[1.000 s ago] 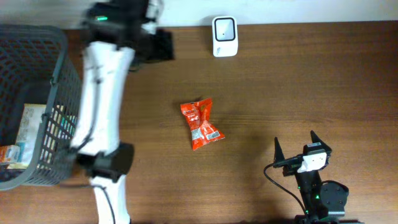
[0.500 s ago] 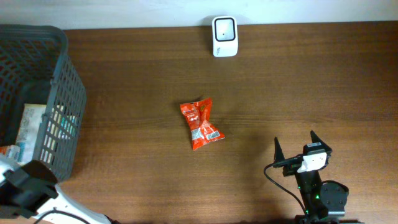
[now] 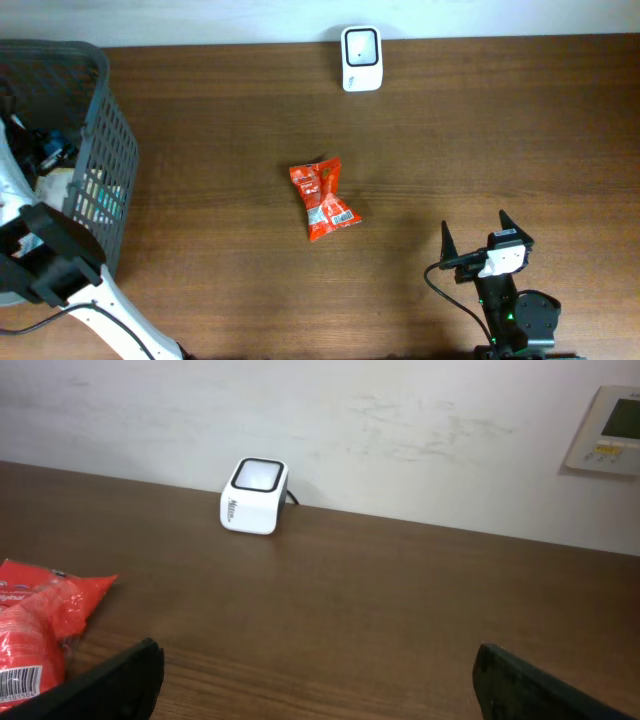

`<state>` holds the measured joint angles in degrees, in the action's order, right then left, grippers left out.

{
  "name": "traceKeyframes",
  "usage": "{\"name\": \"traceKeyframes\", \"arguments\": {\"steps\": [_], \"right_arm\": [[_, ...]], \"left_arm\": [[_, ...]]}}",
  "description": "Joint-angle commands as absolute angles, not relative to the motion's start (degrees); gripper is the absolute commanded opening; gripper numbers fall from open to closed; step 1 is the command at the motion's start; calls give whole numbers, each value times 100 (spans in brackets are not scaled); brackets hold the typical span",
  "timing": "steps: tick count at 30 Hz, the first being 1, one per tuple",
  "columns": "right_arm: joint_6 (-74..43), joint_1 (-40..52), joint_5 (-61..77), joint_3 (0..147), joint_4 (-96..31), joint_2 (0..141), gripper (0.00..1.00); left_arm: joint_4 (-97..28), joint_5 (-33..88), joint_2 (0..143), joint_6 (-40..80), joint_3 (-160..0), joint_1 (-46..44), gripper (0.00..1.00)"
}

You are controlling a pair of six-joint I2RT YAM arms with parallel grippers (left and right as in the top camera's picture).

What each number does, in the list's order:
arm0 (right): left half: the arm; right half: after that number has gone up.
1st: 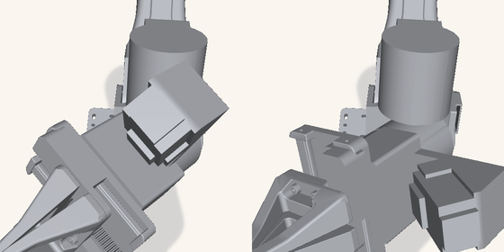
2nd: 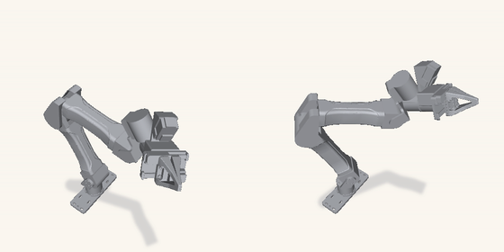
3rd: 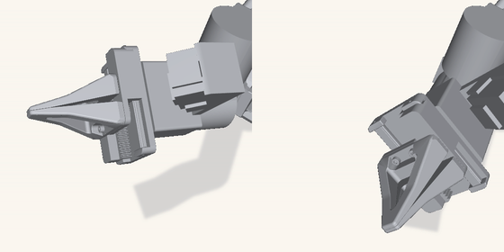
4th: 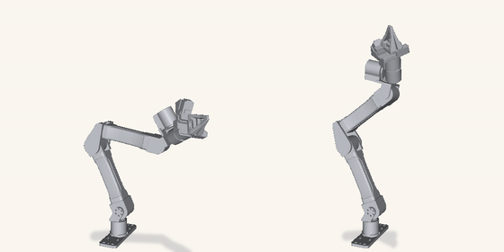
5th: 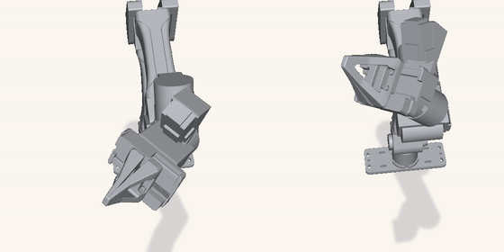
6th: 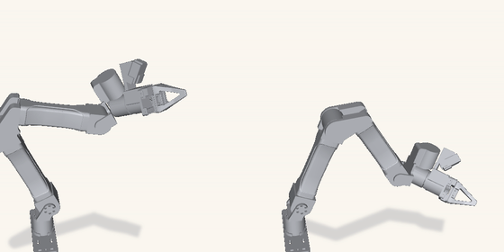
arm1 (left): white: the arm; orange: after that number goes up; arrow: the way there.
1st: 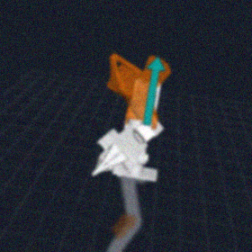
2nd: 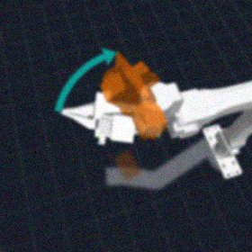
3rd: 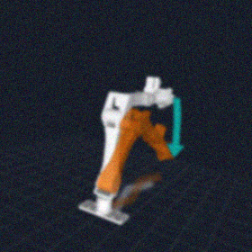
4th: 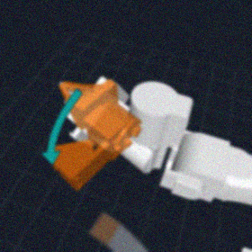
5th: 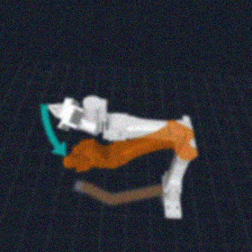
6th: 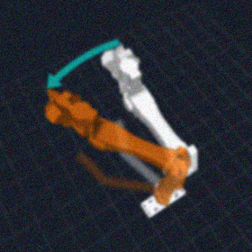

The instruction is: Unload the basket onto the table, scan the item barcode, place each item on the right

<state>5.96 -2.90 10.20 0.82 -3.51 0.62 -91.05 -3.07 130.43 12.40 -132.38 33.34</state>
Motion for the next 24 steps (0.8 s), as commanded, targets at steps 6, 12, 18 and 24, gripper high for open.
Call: {"name": "traceKeyframes", "arguments": {"steps": [6, 12, 18, 24], "right_arm": [[532, -266, 1050, 32, -362, 21, 98], [532, -266, 1050, 32, -362, 21, 98], [532, -266, 1050, 32, -362, 21, 99], [532, -266, 1050, 32, -362, 21, 99]], "left_arm": [[-7679, -403, 13137, 729, -11692, 3365, 99], [-7004, -434, 13137, 652, -10997, 3365, 79], [-7017, -429, 13137, 655, -10993, 3365, 0], [-7166, -384, 13098, 659, -11168, 3365, 0]]}}
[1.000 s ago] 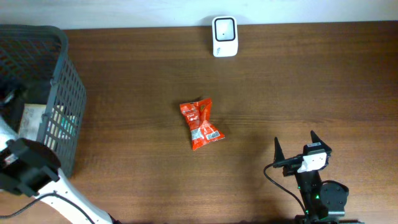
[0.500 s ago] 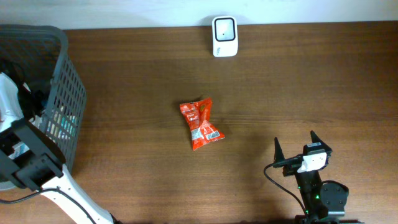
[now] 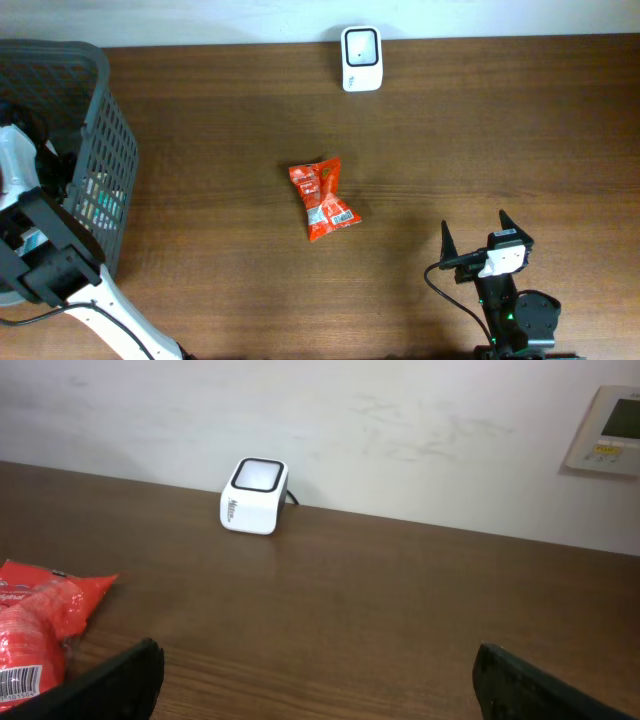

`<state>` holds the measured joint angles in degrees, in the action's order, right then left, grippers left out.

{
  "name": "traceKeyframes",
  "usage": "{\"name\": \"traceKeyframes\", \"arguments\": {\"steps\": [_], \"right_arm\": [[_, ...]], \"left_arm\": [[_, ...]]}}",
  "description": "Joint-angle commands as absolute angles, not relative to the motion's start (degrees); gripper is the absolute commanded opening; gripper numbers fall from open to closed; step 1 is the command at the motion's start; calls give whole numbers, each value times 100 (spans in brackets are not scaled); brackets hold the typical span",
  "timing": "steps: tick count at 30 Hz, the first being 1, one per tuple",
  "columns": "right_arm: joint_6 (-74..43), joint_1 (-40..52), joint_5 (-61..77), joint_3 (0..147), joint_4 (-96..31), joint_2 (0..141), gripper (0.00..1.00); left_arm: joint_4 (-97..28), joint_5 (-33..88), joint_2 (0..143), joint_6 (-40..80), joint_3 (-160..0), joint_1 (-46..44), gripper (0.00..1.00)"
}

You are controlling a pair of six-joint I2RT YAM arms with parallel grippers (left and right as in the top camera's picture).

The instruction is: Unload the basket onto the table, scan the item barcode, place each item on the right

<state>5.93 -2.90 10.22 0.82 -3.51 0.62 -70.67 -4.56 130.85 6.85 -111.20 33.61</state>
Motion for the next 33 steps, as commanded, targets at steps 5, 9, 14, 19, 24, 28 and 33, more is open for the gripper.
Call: {"name": "traceKeyframes", "arguments": {"steps": [5, 9, 14, 19, 24, 28, 33], "right_arm": [[532, -266, 1050, 32, -362, 21, 99], [532, -266, 1050, 32, -362, 21, 99], [532, -266, 1050, 32, -362, 21, 99], [532, -266, 1052, 32, -362, 21, 98], [532, -266, 1050, 32, -362, 21, 98], [532, -266, 1050, 32, -362, 21, 99], [532, -266, 1050, 32, -362, 21, 99]], "left_arm": [[-7046, 196, 13093, 655, -11415, 3365, 99], [-6921, 303, 13109, 639, -11415, 3326, 99], [-6834, 1, 13382, 502, -11397, 3326, 99], [-6836, -5, 13644, 502, -11373, 3328, 72], [-6932, 1, 13638, 504, -11406, 3332, 0], [-7494, 25, 13633, 550, -12173, 3354, 0], [-8042, 563, 13627, 552, -13393, 3354, 68]]}}
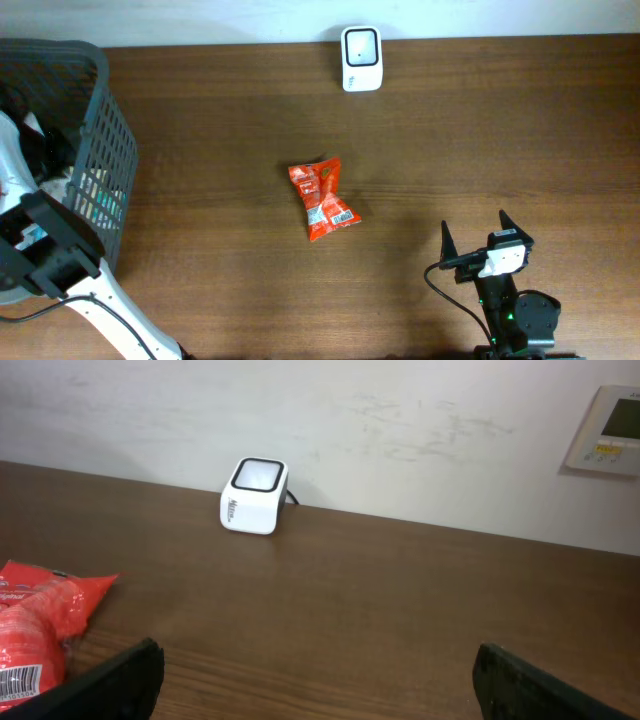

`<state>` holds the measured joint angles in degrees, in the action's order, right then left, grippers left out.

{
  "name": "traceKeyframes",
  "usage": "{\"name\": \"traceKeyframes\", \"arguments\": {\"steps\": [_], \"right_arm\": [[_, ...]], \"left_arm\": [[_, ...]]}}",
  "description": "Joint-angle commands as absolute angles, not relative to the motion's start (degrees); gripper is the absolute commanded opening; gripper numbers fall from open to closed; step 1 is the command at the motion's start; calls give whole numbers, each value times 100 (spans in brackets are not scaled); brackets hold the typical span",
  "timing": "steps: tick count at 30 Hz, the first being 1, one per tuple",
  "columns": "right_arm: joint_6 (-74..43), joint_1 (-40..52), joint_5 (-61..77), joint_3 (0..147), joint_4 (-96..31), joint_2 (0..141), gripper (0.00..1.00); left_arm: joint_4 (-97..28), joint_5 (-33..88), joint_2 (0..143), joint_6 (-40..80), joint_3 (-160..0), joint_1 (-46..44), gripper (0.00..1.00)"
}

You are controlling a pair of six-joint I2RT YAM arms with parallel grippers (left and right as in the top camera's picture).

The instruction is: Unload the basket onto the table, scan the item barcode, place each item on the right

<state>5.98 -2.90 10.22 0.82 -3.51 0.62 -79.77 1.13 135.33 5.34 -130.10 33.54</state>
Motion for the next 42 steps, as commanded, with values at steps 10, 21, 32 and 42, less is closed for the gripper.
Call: {"name": "traceKeyframes", "arguments": {"steps": [10, 21, 32, 42], "right_arm": [[532, -266, 1050, 32, -362, 21, 99], [532, -266, 1050, 32, -362, 21, 99], [532, -266, 1050, 32, -362, 21, 98], [532, -266, 1050, 32, -362, 21, 98]], "left_arm": [[-8215, 97, 14433, 364, -13115, 3192, 99], [-8914, 12, 14051, 648, -13417, 3371, 96], [-9306, 515, 13240, 421, -11893, 3544, 74], [-7629, 860, 13240, 329, -10761, 3542, 79]]}}
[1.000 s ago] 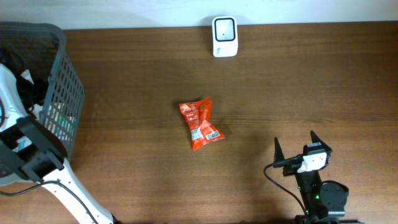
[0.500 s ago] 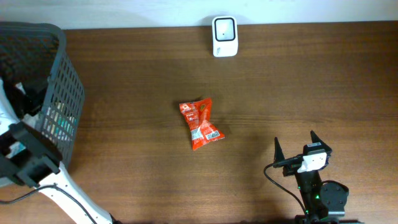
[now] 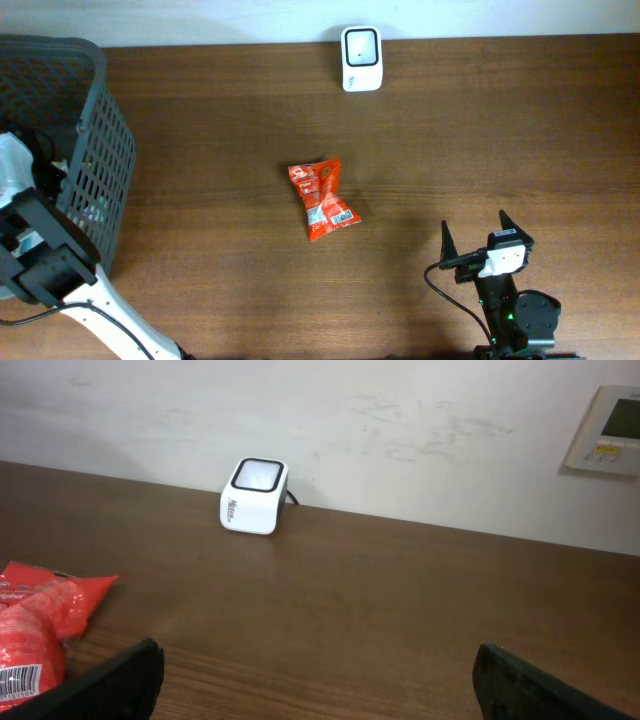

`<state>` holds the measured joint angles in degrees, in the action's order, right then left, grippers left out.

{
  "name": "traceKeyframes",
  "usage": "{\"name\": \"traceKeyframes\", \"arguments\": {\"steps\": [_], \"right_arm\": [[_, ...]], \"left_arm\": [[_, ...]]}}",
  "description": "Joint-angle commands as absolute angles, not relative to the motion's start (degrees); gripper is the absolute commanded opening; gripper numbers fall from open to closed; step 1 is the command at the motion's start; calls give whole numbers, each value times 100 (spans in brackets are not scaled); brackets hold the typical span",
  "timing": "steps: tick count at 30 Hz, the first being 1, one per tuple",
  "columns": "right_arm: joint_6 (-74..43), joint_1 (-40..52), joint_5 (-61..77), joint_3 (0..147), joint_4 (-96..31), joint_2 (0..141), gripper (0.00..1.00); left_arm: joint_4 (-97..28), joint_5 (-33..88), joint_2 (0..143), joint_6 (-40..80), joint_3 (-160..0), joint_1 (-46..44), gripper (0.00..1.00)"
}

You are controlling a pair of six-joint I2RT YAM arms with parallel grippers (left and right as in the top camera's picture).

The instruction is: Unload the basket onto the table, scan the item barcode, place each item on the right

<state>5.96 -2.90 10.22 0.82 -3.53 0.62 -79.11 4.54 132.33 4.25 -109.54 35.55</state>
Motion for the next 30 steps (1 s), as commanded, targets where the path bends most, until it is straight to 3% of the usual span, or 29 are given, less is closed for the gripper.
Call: {"name": "traceKeyframes", "arguments": {"steps": [1, 2, 3, 6, 16, 23, 26, 30], "right_arm": [[532, -266, 1050, 32, -362, 21, 98], [532, -266, 1050, 32, -362, 21, 99], [532, -266, 1050, 32, -362, 21, 99], [532, -266, 1050, 32, -362, 21, 98], [532, -266, 1050, 32, -362, 21, 99], [532, -266, 1050, 32, -362, 21, 98], [532, -266, 1050, 32, -362, 21, 99], [532, -266, 1050, 32, -362, 21, 99]], "left_arm": [[-7583, 1076, 13240, 327, -10761, 3542, 65], [-7566, 1240, 13240, 327, -10761, 3542, 36], [-7581, 1273, 13240, 333, -10761, 3542, 20], [-7817, 1269, 13240, 333, -10932, 3570, 2], [-9675, 1267, 13159, 340, -14680, 3581, 0], [-9673, 1573, 11288, 576, -15338, 3459, 0], [-9673, 2530, 10580, 576, -15332, 2884, 0], [-9671, 2720, 10451, 574, -15161, 923, 0]]}}
